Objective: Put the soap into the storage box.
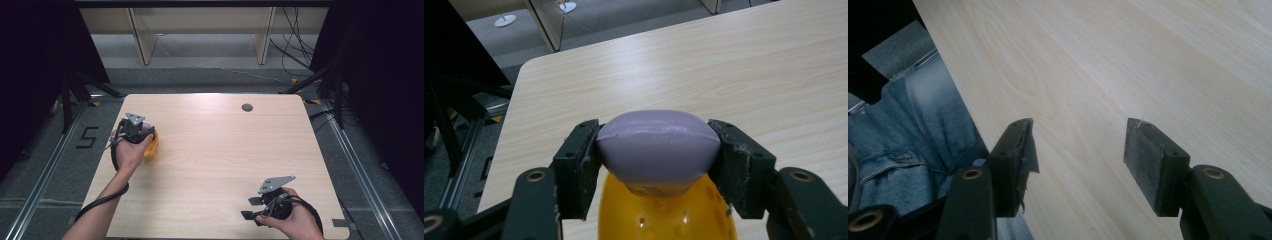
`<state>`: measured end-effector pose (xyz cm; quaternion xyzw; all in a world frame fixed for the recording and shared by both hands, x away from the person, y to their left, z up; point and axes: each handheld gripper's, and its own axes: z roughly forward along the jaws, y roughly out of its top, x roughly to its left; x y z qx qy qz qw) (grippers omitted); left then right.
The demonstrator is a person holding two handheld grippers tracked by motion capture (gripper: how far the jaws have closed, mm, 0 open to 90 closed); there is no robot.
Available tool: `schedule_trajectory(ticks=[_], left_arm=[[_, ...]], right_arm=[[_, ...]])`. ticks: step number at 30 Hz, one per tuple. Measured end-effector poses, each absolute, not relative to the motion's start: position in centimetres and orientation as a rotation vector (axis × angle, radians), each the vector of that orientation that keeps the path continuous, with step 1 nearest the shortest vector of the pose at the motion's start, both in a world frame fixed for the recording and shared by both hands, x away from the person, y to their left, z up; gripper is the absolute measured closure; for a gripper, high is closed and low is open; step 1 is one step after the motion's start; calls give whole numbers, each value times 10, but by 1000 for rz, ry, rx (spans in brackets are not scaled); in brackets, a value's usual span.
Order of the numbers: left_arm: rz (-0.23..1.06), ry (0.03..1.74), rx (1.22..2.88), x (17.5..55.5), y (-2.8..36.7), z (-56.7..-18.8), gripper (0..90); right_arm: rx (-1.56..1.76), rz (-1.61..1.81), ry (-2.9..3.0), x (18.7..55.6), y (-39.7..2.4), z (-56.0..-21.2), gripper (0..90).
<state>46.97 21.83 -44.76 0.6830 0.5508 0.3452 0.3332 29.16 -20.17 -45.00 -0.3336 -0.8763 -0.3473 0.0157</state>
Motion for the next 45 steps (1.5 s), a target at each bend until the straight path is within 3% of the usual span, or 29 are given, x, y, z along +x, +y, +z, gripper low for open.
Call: schedule_trajectory(ticks=[21, 45], left_arm=[[884, 1418, 1759, 461, 225, -462, 392], [817, 1428, 2043, 446, 214, -465, 384]], right_arm=[[-985, -1073, -2736, 291, -199, -451, 452], [-946, -1043, -2735, 289, -191, -452, 448]])
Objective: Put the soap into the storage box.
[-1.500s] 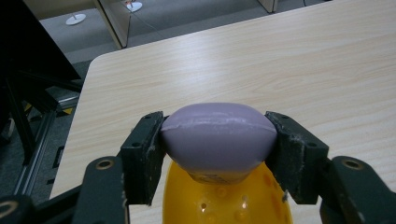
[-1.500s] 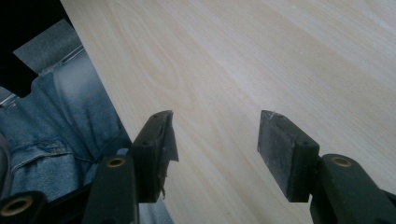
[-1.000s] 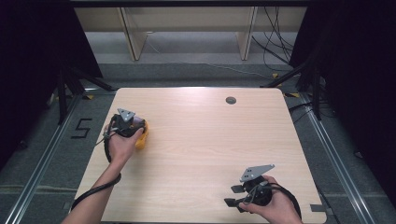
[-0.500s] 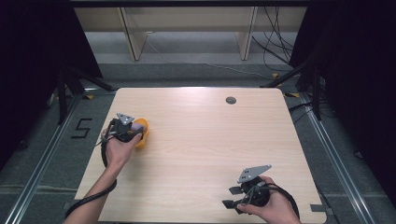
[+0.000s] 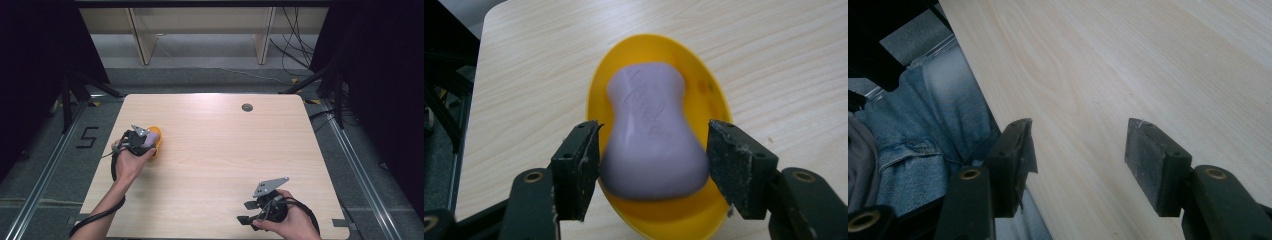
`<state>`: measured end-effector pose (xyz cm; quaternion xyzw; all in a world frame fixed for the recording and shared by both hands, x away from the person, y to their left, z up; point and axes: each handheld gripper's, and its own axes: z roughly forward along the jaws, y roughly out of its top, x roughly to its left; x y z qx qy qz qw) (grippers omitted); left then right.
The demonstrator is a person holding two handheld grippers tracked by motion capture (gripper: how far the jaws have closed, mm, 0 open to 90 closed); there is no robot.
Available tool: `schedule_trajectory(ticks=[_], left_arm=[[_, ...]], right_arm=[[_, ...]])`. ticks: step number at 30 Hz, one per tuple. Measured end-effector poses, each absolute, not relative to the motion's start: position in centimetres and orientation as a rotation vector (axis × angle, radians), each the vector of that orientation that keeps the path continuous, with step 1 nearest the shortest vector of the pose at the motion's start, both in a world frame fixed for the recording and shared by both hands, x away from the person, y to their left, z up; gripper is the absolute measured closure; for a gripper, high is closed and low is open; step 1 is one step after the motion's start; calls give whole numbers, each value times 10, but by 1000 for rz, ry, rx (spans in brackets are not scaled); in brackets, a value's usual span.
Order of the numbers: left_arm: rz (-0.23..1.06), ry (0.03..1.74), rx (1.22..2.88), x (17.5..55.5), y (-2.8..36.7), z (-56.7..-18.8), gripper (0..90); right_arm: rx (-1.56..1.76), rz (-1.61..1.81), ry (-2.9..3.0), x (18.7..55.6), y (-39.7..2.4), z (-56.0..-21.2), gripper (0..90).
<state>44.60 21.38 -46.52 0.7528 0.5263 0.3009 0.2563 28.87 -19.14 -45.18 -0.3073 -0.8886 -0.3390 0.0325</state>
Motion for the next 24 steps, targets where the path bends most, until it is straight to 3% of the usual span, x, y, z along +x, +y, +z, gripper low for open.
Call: schedule_trajectory(ticks=[13, 24], left_arm=[[741, 1379, 1964, 434, 225, -448, 370], [623, 1261, 1874, 375, 259, -442, 282]], right_arm=[[-955, -1055, -2732, 287, -194, -451, 448], [-1008, -1071, -2745, 287, -198, -452, 445]])
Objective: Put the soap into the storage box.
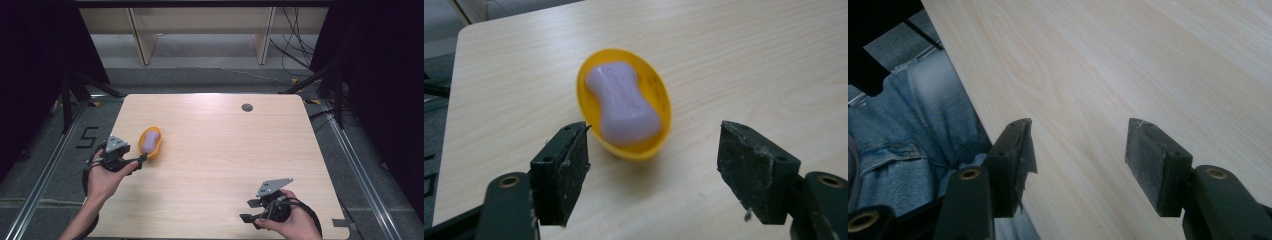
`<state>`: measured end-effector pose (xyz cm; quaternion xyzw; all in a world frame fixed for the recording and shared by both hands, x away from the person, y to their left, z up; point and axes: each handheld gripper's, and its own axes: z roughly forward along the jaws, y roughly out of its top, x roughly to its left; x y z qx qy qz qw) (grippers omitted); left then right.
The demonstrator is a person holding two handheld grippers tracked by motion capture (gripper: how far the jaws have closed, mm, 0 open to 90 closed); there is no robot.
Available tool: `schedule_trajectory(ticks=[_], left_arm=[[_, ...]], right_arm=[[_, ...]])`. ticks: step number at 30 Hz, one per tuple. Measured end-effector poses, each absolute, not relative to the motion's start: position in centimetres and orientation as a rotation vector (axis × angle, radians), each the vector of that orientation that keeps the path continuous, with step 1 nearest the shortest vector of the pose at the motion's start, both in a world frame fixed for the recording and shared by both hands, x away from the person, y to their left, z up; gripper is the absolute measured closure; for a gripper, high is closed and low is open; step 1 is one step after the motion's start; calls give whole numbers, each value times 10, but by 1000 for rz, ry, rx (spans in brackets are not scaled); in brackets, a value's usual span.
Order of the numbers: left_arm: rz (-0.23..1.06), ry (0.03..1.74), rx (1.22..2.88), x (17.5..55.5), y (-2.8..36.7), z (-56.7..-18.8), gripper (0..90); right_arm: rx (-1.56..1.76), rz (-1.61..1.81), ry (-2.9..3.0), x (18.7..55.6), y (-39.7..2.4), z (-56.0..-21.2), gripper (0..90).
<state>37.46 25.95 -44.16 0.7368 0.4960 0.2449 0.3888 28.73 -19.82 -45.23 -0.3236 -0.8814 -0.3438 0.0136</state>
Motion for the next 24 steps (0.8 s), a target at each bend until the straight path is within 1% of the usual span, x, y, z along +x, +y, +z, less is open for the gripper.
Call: schedule_trajectory(ticks=[2, 7, 10, 13, 15, 21, 24], left_arm=[[590, 1244, 1852, 361, 268, -446, 274], [611, 1230, 1819, 324, 286, -468, 269], [628, 1239, 1787, 302, 293, -486, 282], [602, 1277, 1757, 286, 296, -499, 310], [599, 1275, 1750, 281, 294, -499, 317], [603, 1265, 1746, 285, 289, -500, 336], [590, 1274, 1759, 285, 290, -501, 345]], right_arm=[[-1010, -1071, -2762, 288, -201, -453, 445], [-1033, -1096, -2771, 289, -205, -453, 443], [-1051, -1121, -2786, 290, -206, -454, 443], [-1081, -1146, -2785, 292, -210, -456, 446], [-1130, -1182, -2770, 293, -212, -458, 445], [-1173, -1229, -2778, 295, -217, -460, 465], [-1168, -1238, -2788, 296, -219, -462, 511]])
